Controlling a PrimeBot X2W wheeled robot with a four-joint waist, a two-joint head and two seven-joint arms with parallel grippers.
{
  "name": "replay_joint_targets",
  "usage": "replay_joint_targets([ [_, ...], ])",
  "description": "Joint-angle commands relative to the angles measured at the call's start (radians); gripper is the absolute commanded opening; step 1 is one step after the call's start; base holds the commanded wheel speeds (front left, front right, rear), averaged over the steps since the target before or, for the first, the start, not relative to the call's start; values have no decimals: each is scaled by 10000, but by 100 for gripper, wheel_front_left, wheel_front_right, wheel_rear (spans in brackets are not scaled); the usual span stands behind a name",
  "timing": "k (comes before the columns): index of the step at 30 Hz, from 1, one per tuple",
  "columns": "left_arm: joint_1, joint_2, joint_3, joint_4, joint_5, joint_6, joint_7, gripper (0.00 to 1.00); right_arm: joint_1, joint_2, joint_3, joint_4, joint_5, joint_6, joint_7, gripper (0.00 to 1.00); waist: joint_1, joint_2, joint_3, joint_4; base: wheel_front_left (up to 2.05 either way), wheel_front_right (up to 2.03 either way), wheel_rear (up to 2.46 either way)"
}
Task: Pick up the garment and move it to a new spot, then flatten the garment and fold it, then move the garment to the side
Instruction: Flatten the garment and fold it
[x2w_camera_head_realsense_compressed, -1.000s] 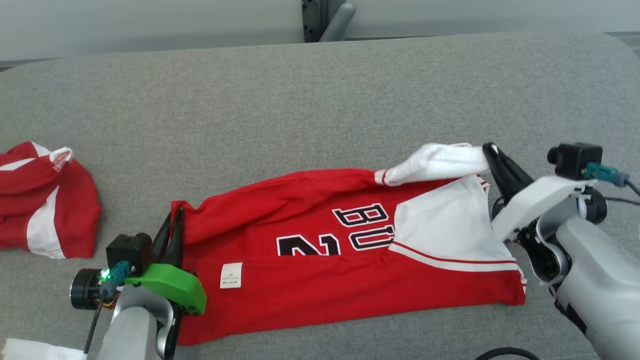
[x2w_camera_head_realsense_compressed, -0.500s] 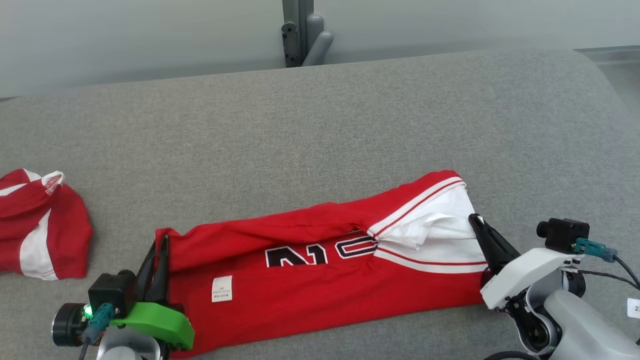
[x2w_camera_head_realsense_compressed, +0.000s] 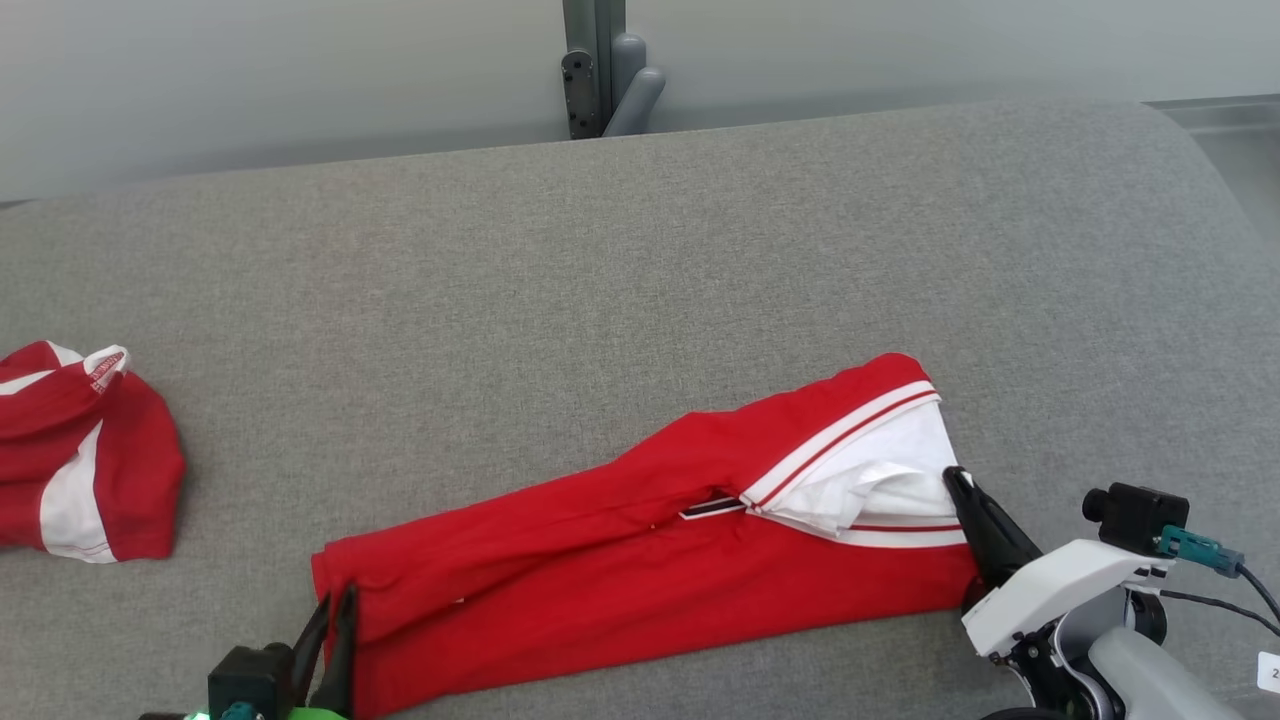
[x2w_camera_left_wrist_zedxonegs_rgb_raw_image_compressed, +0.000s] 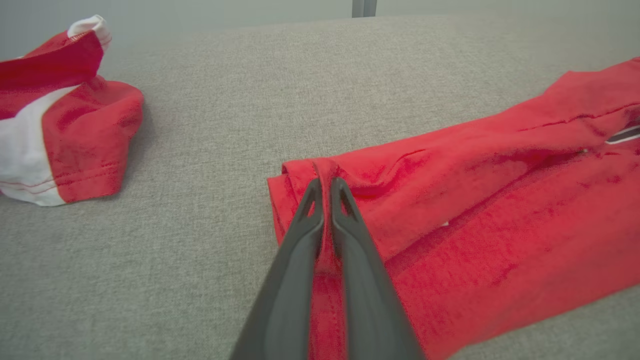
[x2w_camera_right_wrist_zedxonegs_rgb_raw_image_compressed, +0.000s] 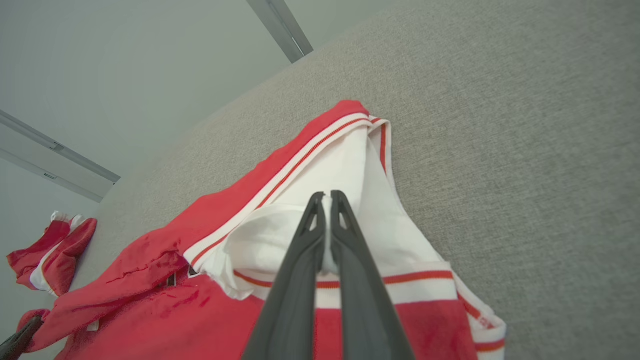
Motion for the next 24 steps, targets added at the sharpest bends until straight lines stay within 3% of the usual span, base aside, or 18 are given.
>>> replay_joint_targets([
  [1,231,17,79,130,72,17,3,100,182,16,-33,-41,-54,-12,-18,0,0,0,-3,-11,0,0,0],
  [9,656,-473,1036,562,441,821,1,100,329,246,-110,7,-179,-10,25,0,0,0,-86,-55,0,0,0],
  [21,645,-832,1125,64,561,883,1,100,542,275,-173,474,-577,-10,52,0,0,0,-251,-33,0,0,0],
  [22,623,-839,1130,28,586,898,1,100,541,266,-201,581,-644,-12,48,24,0,0,-245,-30,0,0,0],
  [23,592,-840,1141,-37,633,943,1,100,527,283,-210,645,-719,-10,43,100,0,0,-236,-19,0,0,0],
  [24,580,-842,1161,-82,631,974,1,100,512,314,-234,662,-782,-10,35,100,0,0,-223,-5,0,0,0],
])
